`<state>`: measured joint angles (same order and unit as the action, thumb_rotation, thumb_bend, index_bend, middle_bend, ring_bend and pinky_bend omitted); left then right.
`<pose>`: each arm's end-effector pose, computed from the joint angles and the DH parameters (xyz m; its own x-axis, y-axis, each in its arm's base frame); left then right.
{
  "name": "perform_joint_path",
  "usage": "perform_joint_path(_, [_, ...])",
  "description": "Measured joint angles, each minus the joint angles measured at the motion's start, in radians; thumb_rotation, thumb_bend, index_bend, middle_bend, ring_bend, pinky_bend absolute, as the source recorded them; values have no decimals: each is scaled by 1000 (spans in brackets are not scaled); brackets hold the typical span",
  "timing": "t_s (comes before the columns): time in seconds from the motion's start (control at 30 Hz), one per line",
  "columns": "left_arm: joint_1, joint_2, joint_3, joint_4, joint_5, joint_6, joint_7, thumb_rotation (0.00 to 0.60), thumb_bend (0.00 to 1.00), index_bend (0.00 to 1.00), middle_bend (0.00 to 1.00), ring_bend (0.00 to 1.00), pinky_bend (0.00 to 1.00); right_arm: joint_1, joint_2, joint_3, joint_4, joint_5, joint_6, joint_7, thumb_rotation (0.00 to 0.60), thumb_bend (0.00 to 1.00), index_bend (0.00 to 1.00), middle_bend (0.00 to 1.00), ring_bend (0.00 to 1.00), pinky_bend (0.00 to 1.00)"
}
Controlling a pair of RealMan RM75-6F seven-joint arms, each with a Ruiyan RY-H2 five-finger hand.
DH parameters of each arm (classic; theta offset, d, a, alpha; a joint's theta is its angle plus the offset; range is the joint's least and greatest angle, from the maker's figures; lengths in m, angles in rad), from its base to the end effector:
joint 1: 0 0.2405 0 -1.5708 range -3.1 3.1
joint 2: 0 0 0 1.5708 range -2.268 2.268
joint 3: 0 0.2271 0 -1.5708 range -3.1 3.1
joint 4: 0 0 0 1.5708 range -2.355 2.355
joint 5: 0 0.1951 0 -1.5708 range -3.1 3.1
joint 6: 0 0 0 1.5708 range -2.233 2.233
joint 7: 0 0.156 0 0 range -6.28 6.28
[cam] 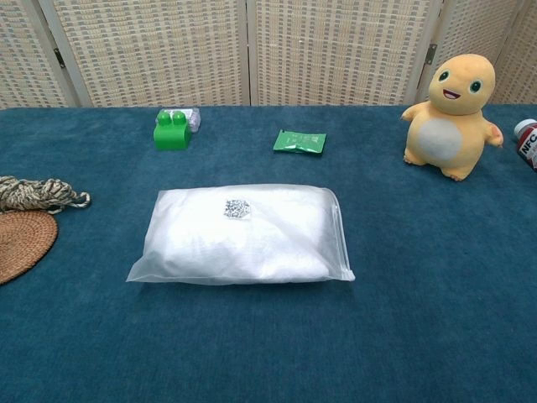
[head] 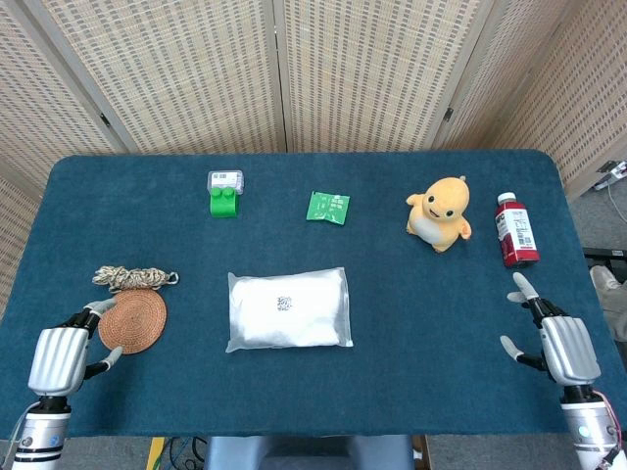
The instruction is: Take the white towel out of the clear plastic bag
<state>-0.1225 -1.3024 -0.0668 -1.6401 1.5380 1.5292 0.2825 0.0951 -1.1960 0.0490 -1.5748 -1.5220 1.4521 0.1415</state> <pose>-0.2384 0.1995 0.1146 0.4564 -0.0725 0.8868 0.8842 -0.0746 -0.4612 -0.2759 -0.1921 0.1346 0.2260 -0.0407 0.9733 -0.9738 -0.0348 0.2247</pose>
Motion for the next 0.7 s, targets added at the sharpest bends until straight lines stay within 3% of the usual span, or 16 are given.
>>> perform_joint_path(0.43, [-26, -2, -4, -32, 12, -23, -3, 600, 195, 246, 303, 455, 681, 23, 4, 14, 36, 17, -30, -43, 600, 214, 0, 295, 288, 465])
perform_joint_path(0.57, [-42, -7, -2, -45, 38, -32, -6, 600, 195, 38, 303, 444, 670, 28, 25, 21, 13, 13, -24, -55, 600, 213, 0, 295, 288, 462])
perform_joint_path(0.7, [-69, -4, -5, -87, 57, -59, -4, 600, 124, 0, 252, 373, 555, 26, 39, 23, -6, 13, -15, -64, 600, 211, 0, 295, 287, 459])
